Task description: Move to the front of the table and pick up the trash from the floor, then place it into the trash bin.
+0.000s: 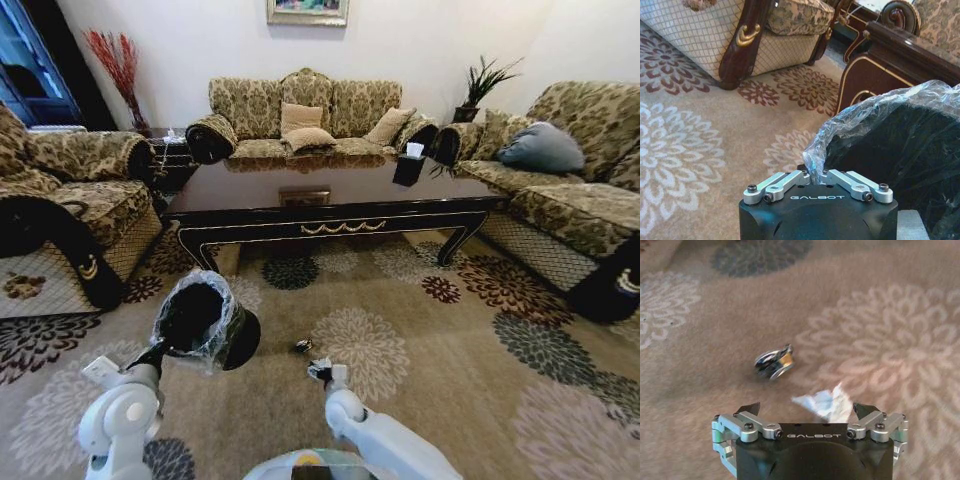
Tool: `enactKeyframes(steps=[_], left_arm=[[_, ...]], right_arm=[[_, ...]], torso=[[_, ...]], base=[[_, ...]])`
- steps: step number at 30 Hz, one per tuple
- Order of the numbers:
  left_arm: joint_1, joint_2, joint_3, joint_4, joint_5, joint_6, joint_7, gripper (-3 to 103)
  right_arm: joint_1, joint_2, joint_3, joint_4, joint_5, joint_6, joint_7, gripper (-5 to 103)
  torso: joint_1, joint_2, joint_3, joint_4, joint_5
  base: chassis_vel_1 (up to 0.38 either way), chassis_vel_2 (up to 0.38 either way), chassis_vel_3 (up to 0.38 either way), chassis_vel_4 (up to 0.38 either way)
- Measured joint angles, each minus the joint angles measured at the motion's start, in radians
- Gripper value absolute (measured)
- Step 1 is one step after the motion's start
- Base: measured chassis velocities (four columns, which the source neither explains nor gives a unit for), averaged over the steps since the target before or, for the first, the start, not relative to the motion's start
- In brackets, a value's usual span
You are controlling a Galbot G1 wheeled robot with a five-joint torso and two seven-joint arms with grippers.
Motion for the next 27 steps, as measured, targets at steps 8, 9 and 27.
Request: enactKeyframes(steps=[8, 9, 27], left_arm=[[0.001, 0.007, -0.031, -0.024, -0.036, 0.009, -0.016, 3], [0.003, 0.006, -0.031, -0.027, -0.036, 0.009, -0.016, 3], [0.016, 0.001, -0.010, -0.041, -0.024, 0.012, -0.020, 3]], right_arm=[[0.031, 0.055, 0.028, -0.074, 0.082, -0.013, 0.027, 100], [0.035, 0.060, 0.033, -0.089, 0.079, -0.008, 0.027, 100], [0.074, 0.109, 0.106, -0.297, 0.037, 0.025, -0.078, 100]], torso=[[0.000, 0.000, 0.000, -0.0001, 0.0000], [0.000, 0.000, 0.000, 0.0000, 0.0000], [0.000, 0.000, 0.000, 0.0000, 0.0002]], base=[[0.000, 0.000, 0.000, 0.000], [0.000, 0.000, 0.000, 0.000], [0.000, 0.000, 0.000, 0.000]])
